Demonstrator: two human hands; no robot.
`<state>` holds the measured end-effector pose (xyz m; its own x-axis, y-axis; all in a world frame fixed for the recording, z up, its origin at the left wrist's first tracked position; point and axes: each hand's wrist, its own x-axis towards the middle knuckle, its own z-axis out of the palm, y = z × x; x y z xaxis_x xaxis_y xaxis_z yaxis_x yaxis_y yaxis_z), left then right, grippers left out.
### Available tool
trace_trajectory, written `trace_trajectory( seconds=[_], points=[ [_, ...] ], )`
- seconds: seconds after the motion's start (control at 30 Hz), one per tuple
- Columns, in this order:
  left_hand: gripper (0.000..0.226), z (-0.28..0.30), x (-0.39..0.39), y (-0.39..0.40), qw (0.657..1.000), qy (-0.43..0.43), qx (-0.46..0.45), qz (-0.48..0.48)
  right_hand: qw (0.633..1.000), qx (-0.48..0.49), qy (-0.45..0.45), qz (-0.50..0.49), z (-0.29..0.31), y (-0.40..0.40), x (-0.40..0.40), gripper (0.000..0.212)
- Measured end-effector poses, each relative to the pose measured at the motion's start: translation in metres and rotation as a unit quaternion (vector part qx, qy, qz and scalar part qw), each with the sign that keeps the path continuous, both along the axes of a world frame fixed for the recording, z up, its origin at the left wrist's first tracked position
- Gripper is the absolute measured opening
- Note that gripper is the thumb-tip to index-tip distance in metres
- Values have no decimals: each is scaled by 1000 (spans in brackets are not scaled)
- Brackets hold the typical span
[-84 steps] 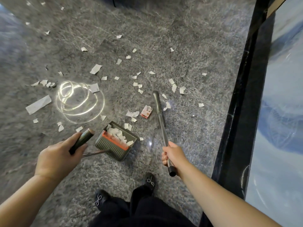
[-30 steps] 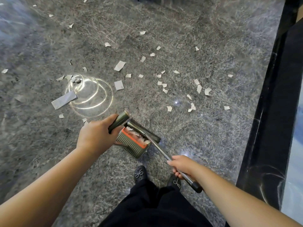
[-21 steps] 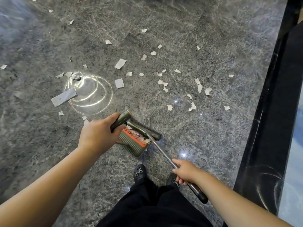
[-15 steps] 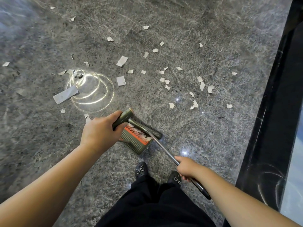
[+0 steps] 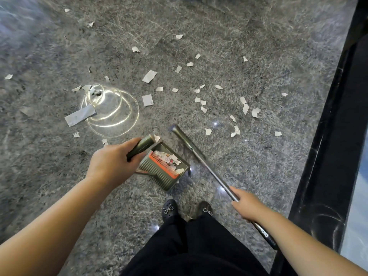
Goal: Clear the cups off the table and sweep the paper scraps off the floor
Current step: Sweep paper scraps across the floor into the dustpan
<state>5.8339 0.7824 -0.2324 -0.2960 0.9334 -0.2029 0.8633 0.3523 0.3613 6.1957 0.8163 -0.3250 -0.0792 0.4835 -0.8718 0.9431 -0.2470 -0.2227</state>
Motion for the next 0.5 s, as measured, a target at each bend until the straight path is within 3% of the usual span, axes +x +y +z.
trace_trajectory(
  seconds=[0.17, 0.33, 0.5],
  points=[
    [42, 13, -19, -7, 999, -6, 9, 34, 999, 27, -15, 38, -9, 52, -11, 58],
    [42, 9, -30, -15, 998, 22, -1, 61, 995, 14, -27, 90, -23, 95, -35, 42],
    [41, -2, -30, -29, 995, 45, 29, 84, 979, -18, -61, 194, -30, 93, -56, 60]
  ],
)
